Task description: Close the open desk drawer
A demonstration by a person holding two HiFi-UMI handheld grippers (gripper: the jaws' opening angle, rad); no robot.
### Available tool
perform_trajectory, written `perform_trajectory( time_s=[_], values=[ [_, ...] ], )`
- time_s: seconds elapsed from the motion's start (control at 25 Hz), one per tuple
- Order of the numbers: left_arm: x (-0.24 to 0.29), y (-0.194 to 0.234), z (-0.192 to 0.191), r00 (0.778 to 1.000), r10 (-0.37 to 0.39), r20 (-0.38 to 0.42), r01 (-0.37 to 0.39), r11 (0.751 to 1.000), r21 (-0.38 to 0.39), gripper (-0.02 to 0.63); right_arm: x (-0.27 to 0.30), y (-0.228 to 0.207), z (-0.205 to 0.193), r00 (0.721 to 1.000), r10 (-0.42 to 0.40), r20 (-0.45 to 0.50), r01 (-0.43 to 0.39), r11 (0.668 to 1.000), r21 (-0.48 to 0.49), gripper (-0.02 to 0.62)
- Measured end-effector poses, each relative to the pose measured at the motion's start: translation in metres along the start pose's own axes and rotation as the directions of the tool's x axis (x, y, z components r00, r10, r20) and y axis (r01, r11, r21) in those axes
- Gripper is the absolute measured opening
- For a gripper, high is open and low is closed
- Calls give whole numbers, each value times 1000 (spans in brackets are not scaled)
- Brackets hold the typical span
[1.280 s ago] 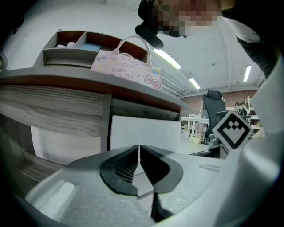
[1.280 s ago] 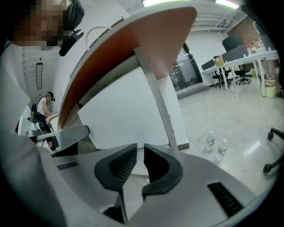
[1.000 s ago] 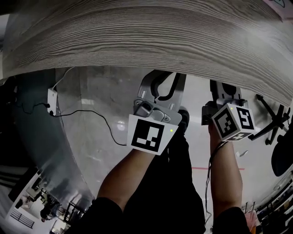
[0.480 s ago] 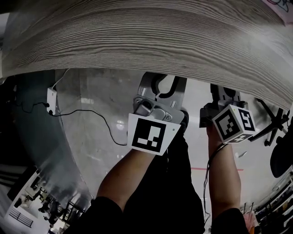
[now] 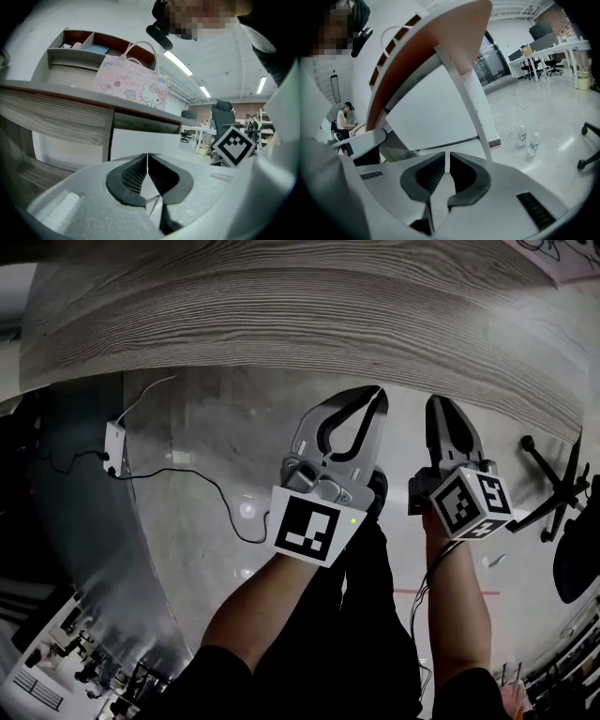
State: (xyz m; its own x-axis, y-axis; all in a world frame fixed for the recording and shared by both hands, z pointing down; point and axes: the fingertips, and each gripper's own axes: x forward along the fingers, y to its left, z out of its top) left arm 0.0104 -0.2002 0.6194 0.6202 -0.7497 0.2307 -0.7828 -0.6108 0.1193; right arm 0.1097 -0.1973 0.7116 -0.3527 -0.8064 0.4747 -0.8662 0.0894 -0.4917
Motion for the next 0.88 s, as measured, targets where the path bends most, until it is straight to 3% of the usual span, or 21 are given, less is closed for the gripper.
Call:
perform_trajectory(
  time_s=[0.2, 0.4, 0.64, 0.88],
  values=[
    [-53, -29, 34, 999, -43, -19, 43, 999, -22, 9, -71, 56, 7, 997, 67, -22, -70, 988, -137, 40],
    [-120, -55, 128, 994, -82, -70, 82, 997, -7, 9, -163, 146, 96, 985, 171, -13, -163, 907, -388, 40],
    [-192, -67, 262, 990, -132, -46, 133, 991, 22, 9, -255, 248, 212, 964, 254, 84, -186, 862, -471, 37],
    [-249, -73, 357, 983, -175, -46, 179, 978, 110, 9, -314, 323, 266, 932, 322, 166, -203, 843, -497, 35]
  ],
)
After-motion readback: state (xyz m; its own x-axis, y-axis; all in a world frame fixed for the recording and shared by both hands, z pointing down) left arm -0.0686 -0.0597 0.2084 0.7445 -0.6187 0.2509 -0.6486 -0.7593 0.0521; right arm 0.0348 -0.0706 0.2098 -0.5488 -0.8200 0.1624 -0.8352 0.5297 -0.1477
